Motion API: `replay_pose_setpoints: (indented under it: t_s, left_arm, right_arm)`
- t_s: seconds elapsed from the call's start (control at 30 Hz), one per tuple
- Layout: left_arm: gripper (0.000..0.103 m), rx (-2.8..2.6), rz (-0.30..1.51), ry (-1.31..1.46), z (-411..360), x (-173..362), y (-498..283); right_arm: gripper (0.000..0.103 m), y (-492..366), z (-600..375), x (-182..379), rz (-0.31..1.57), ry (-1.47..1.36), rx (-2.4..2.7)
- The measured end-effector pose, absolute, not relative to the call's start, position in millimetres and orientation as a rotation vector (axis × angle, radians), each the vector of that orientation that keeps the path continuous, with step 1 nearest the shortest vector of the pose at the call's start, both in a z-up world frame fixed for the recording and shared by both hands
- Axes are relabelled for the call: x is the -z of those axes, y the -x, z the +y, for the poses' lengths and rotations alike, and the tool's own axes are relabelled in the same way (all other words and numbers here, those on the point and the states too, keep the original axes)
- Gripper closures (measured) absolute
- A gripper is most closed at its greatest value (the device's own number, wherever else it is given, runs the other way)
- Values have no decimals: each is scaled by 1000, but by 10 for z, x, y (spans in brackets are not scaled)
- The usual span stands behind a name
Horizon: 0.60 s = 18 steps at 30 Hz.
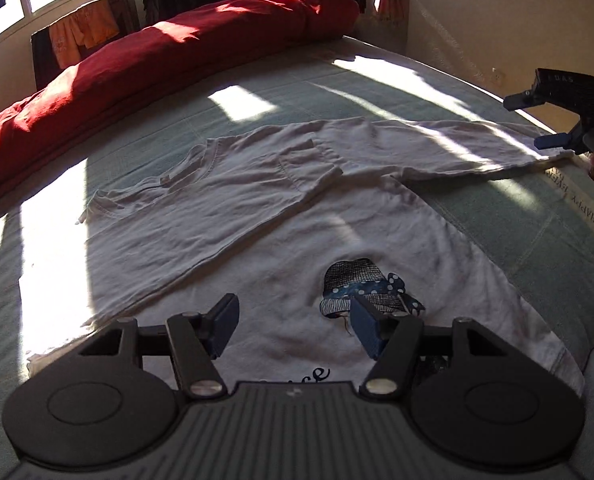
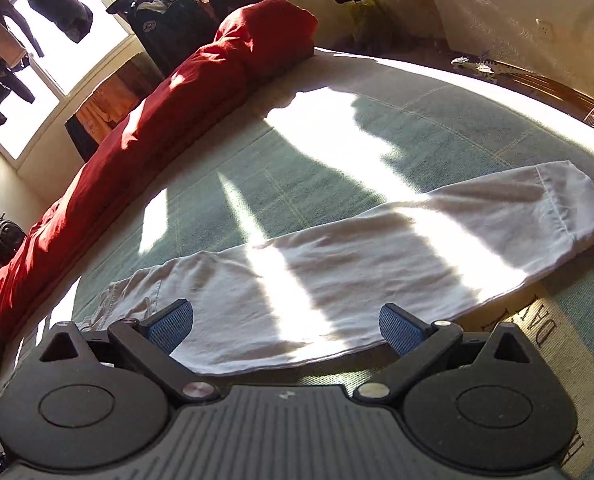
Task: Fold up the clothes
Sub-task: 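Move the open right tool to the cuff of the other sleeve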
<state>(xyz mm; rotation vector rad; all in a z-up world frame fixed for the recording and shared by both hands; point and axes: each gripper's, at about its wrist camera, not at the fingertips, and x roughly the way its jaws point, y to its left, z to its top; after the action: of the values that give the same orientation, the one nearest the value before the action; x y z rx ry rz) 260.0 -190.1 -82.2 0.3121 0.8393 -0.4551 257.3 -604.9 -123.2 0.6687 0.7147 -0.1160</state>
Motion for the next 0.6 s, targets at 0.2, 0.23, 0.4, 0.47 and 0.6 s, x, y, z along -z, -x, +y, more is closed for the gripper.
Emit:
replay_pose_setpoints:
  t_s: [0.2, 0.23, 0.4, 0.47, 0.6]
  left_arm:
    - [40, 505, 853, -310, -2270, 911, -2711]
    - [40, 514, 860, -314, -2318, 935, -2731]
    - [40, 549, 895, -347, -2500, 1078, -2770]
    - [40, 549, 902, -355, -2539, 1119, -2770]
    - [40, 548, 911, -353, -2557, 1148, -2778]
  right_arm:
    - [5, -2238, -6781, 1473, 639, -842, 237]
    - [5, -2194, -6883, 1540, 638, -877, 245]
    - [6, -2022, -7226, 1832, 626, -1009, 297]
    - [6, -1988, -7300, 1936, 603, -1048, 304]
    - [6, -2024, -7398, 2039, 534, -1082, 302]
